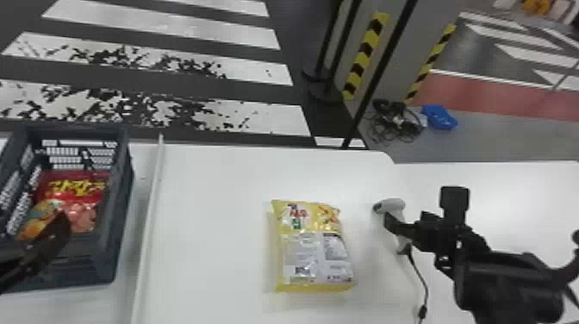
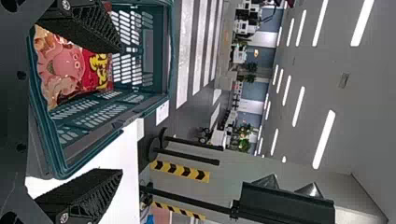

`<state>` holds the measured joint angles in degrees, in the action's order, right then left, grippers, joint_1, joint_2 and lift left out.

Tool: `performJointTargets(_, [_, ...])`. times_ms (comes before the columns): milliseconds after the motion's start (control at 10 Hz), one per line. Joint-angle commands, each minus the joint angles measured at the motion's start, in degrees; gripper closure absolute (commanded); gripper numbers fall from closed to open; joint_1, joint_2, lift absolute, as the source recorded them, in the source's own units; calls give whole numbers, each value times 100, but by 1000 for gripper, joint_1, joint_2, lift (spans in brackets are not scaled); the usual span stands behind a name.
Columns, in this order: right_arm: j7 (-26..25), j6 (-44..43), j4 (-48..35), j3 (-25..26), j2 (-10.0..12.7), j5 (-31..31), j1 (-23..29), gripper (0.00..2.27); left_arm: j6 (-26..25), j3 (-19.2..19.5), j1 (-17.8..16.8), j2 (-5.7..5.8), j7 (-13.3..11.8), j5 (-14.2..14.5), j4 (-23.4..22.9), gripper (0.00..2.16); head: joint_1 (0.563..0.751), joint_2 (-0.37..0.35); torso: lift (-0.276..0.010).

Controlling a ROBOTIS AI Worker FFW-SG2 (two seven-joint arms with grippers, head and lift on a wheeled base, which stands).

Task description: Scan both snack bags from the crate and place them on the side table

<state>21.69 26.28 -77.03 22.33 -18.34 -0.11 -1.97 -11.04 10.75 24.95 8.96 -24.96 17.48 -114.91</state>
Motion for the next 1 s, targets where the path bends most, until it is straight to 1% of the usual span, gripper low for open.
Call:
performJointTargets(0, [55, 128, 232, -27, -74, 11, -85, 124, 0, -11, -8, -17, -9, 1, 3, 83, 695, -301, -95])
performJointTargets(100, [143, 146, 470, -97, -153, 46, -199, 147, 0, -20, 1, -26, -9, -7, 3, 83, 695, -306, -95])
performJointTargets(200, [213, 146, 619, -141, -188, 99, -260, 296, 0, -29, 1, -34, -9, -16, 3, 83, 695, -310, -95])
performJointTargets(300, [204, 181, 646, -176, -197, 116, -287, 552, 0, -20, 19, -34, -9, -16, 3, 83, 695, -312, -95])
performJointTargets(400, [204, 251, 646, -220, -197, 169, -304, 1136, 0, -20, 36, -34, -9, -16, 3, 83, 695, -314, -95])
performJointTargets(500, [125, 462, 637, -229, -197, 195, -331, 1943, -17, -20, 45, -34, -9, -16, 3, 83, 695, -314, -95])
performJointTargets(600, [99, 603, 637, -229, -197, 222, -339, 2142, 0, -20, 45, -34, -18, -16, 3, 83, 695, -314, -95])
performJointTargets(700, [99, 691, 619, -229, -205, 230, -339, 2256, 0, -20, 45, -34, -18, -16, 12, 83, 695, -319, -95])
performJointTargets(900, [90, 708, 408, -115, -179, 186, -234, 2256, 0, -29, 45, -34, -18, -16, 12, 83, 695, -323, -95])
